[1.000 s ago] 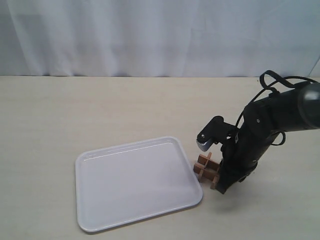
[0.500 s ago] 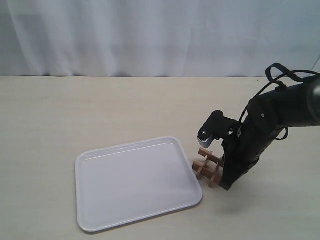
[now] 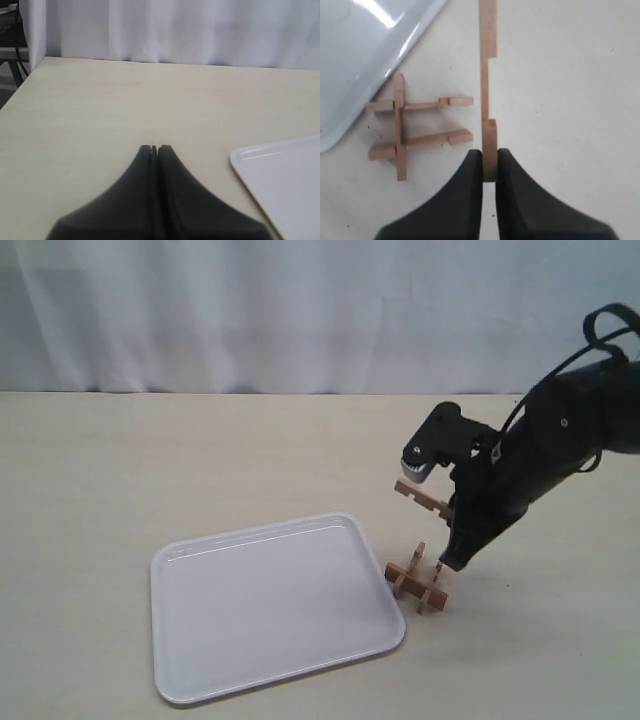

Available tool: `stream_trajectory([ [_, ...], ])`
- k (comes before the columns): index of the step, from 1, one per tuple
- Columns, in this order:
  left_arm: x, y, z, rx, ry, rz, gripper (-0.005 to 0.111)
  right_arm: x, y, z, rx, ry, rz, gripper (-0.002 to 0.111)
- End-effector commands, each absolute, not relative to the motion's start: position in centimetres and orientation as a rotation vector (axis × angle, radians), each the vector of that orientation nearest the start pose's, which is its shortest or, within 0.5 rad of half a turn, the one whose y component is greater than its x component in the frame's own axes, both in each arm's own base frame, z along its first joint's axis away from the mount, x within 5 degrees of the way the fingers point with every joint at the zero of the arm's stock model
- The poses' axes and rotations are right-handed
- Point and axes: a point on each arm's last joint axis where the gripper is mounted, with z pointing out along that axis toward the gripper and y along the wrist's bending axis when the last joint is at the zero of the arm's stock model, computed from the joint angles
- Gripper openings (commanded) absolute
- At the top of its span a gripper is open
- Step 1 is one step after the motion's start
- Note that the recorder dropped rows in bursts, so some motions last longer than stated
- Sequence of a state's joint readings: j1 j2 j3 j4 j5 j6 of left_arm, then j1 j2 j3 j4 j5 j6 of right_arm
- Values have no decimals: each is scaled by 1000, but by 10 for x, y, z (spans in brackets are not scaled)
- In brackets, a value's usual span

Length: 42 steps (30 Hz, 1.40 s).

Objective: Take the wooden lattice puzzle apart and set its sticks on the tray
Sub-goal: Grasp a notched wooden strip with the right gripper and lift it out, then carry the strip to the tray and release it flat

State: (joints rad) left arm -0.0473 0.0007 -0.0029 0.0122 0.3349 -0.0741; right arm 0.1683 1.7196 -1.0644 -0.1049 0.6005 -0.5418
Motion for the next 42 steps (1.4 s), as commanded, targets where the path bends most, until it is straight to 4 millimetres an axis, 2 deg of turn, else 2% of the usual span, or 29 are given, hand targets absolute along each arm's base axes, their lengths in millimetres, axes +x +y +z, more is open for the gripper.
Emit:
stream_trajectory([
  [1, 54, -2, 184, -14, 1808, -76, 0, 338, 88, 224, -1131, 2460, -175, 5],
  [4, 54, -2, 184, -14, 1808, -76, 0, 340, 121, 232, -1177, 2393, -143, 5],
  [10, 54, -2, 184, -14, 1808, -76, 0, 343, 183, 225, -1326, 2332, -89, 5],
  [13, 54, -2, 184, -14, 1808, -76, 0, 345, 209, 211, -1396, 2341, -72, 5],
  [17, 54, -2, 184, -14, 1808, -76, 0, 356, 229, 182, -1444, 2411, -63, 5],
  [24, 54, -2, 184, -14, 1808, -76, 0, 372, 234, 145, -1397, 2498, -124, 5],
  [29, 54, -2, 184, -14, 1808, -76, 0, 384, 229, 127, -1329, 2557, -284, 5],
  [36, 54, -2, 184, -14, 1808, -76, 0, 386, 230, 120, -1336, 2566, -287, 5],
  [39, 54, -2, 184, -14, 1808, -76, 0, 386, 230, 120, -1334, 2562, -285, 16],
  [40, 54, -2, 184, -14, 1808, -76, 0, 386, 230, 120, -1329, 2565, -284, 25],
  [42, 54, -2, 184, -14, 1808, -76, 0, 386, 230, 121, -1327, 2560, -282, 34],
])
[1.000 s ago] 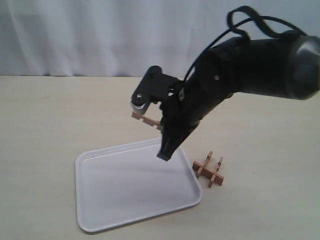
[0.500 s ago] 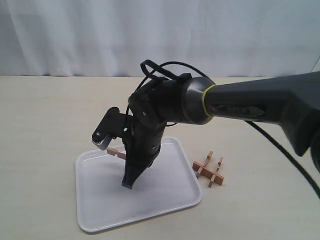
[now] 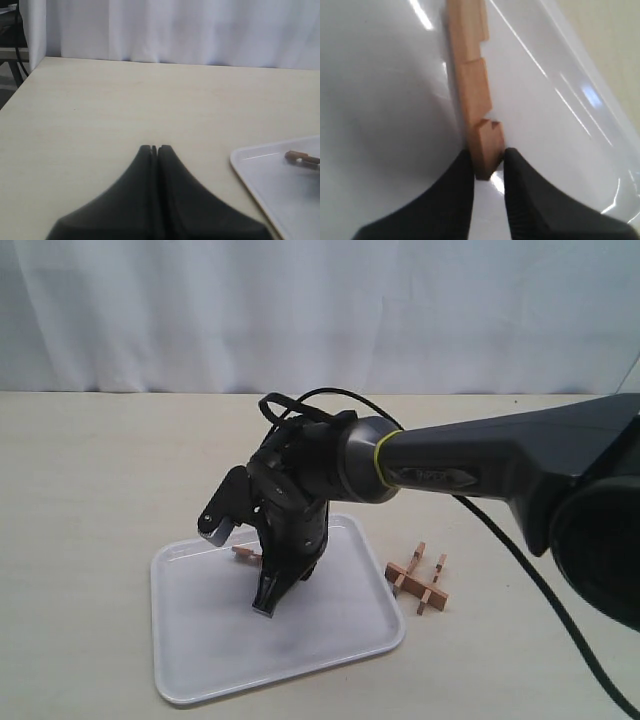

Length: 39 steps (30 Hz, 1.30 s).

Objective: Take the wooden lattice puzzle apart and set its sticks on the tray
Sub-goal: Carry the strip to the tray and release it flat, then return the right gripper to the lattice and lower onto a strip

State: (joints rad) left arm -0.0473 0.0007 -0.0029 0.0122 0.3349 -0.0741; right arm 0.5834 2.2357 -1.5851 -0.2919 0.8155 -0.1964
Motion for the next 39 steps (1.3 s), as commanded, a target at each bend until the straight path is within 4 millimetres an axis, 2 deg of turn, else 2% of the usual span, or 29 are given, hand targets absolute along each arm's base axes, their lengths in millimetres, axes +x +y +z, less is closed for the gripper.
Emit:
stream_trajectory([
  [1, 54, -2, 184, -14, 1808, -76, 0, 386, 230, 121, -1326, 2557, -280, 39],
  [3, 54, -2, 184, -14, 1808, -76, 0, 387, 231, 124, -1329, 2533, -273, 47],
  [7, 54, -2, 184, -14, 1808, -76, 0, 387, 231, 137, -1318, 2513, -270, 56],
  [12, 54, -2, 184, -14, 1808, -76, 0, 381, 227, 174, -1342, 2457, -274, 66],
  [18, 54, -2, 184, -14, 1808, -76, 0, 371, 224, 224, -1250, 2408, -191, 68],
  [23, 54, -2, 184, -14, 1808, -76, 0, 360, 216, 249, -1244, 2420, -197, 68],
  [27, 54, -2, 184, -14, 1808, -76, 0, 361, 188, 273, -1159, 2457, -218, 68],
  [32, 54, -2, 184, -14, 1808, -76, 0, 364, 130, 293, -931, 2615, -131, 68],
  [35, 54, -2, 184, -14, 1808, -76, 0, 360, 94, 290, -829, 2728, -137, 68],
  [39, 54, -2, 184, -14, 1808, -76, 0, 348, 54, 266, -734, 2899, -152, 68],
])
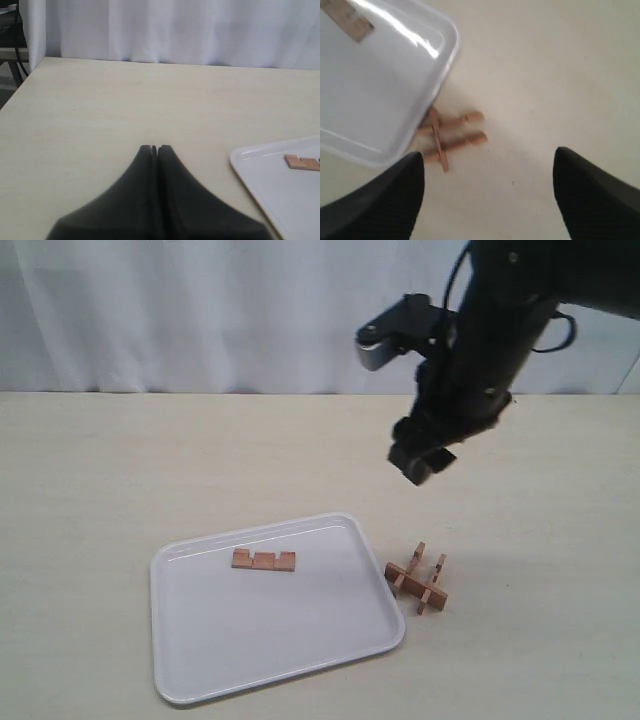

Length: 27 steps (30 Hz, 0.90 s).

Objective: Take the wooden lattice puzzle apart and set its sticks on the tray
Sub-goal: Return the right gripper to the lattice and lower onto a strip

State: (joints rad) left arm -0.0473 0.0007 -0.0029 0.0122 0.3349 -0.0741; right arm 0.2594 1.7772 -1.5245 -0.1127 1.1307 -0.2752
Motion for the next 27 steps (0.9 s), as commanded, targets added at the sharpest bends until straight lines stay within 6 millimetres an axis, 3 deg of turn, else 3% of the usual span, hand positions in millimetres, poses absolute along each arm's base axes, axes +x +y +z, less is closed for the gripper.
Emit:
stream_trajectory([
  [1, 54, -2, 184, -14, 1808, -76, 0, 345, 47, 258, -722, 2934, -152, 68],
  [5, 54, -2, 184, -14, 1808, -76, 0, 331, 34, 227, -755, 3022, -126, 68],
  [12, 54, -2, 184, -14, 1808, -76, 0, 310, 41, 196, -891, 3074, -55, 68],
  [20, 54, -2, 184, -14, 1808, -76, 0, 303, 43, 158, -1050, 2872, -55, 68],
  [27, 54, -2, 184, -14, 1808, -76, 0, 308, 54, 137, -1107, 2844, -36, 68],
])
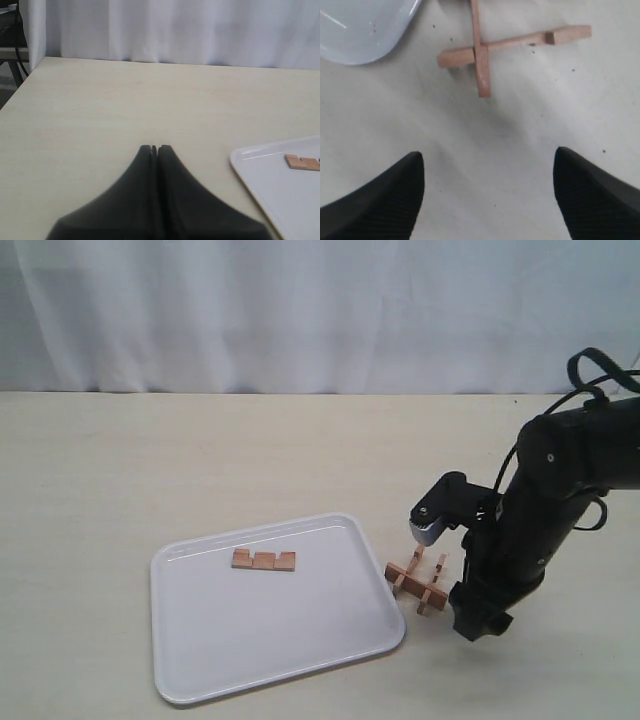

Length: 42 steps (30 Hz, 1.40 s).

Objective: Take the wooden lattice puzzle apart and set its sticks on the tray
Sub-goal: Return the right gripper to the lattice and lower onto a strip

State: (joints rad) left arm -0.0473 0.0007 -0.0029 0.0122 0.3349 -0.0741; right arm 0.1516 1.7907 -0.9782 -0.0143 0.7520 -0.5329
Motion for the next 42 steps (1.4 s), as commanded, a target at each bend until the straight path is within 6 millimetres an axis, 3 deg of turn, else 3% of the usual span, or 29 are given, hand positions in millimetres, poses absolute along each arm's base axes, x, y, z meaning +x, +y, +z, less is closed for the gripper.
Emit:
stream_trajectory([
  [1, 54, -2, 184, -14, 1808, -76, 0, 309, 56, 134, -1121, 2843, -37, 68],
  [11, 54, -2, 184, -14, 1808, -76, 0, 319, 61, 125, -1099, 2817, -33, 68],
  [17, 54, -2, 184, -14, 1808, -76, 0, 322, 62, 116, -1085, 2824, -17, 58],
  [28, 54, -2, 184, -14, 1808, -76, 0, 324, 63, 114, -1064, 2811, -16, 56],
  [38, 54, -2, 184, -14, 1808, -76, 0, 329, 64, 118, -1016, 2810, -18, 11],
  [40, 54, -2, 184, -14, 1808, -76, 0, 329, 64, 118, -1018, 2814, -16, 4],
  [42, 54, -2, 184, -14, 1808, -76, 0, 328, 64, 118, -1020, 2819, -15, 5],
])
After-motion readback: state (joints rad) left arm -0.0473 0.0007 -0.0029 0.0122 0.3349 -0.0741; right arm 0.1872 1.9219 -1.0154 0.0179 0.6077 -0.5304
